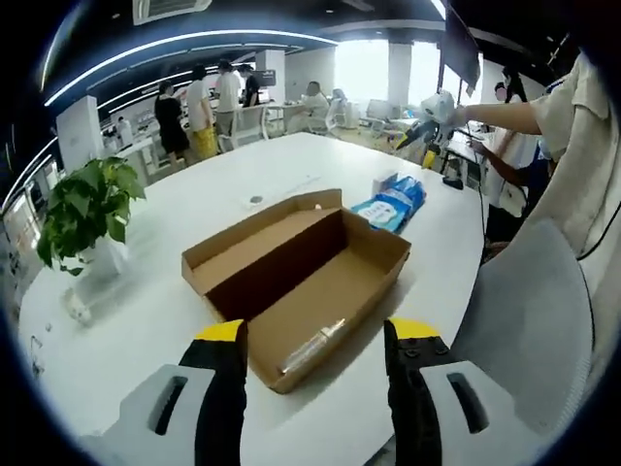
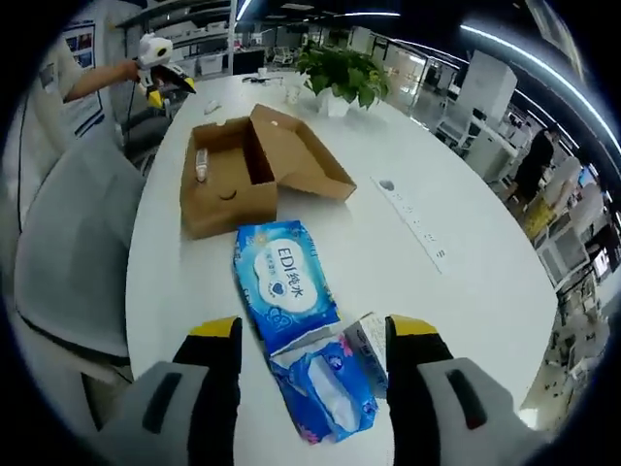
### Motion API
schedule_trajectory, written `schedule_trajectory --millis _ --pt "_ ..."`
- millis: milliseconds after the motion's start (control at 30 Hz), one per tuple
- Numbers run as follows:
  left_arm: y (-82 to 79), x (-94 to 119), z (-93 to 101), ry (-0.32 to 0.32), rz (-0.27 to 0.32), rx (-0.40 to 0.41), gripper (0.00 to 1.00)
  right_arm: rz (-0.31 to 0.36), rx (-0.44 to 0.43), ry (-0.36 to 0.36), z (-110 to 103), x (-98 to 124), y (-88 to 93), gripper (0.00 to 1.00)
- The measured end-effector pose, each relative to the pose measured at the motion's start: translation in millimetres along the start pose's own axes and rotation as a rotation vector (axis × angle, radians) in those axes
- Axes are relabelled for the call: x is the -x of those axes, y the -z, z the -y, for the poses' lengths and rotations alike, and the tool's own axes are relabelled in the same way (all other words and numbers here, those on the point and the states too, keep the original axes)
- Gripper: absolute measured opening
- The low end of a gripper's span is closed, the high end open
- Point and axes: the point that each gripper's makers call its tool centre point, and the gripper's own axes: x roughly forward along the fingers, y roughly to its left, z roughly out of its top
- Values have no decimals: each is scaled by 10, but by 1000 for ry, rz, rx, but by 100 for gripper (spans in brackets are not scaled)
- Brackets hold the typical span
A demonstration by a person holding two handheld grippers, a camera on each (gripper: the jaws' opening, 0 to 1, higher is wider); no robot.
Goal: Operate the shoe box by opening the lid, removing the specified soft item, and placing it in the target area until the item is outside and the box remains undamaged.
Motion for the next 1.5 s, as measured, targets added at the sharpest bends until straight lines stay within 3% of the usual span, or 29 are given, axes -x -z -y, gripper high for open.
schedule_trajectory --millis 167,367,500,1100,1267,1500 --pt "-65 -96 -32 32 -11 -44 55 54 -28 15 -293 36 -110 65" --pt "-65 -253 -39 124 -80 -123 54 123 -82 24 -664 62 -262 73" --pt "-55 -344 -93 160 -114 -163 52 154 -111 42 -804 62 -313 77" --pt "223 -869 -144 333 -343 -312 49 250 -209 102 -1479 55 -505 94" --pt "432 -943 -142 419 -462 -377 52 277 -233 113 -1640 21 -540 95" --pt "532 -1098 -162 473 -517 -370 59 319 -260 128 -1866 7 -624 94"
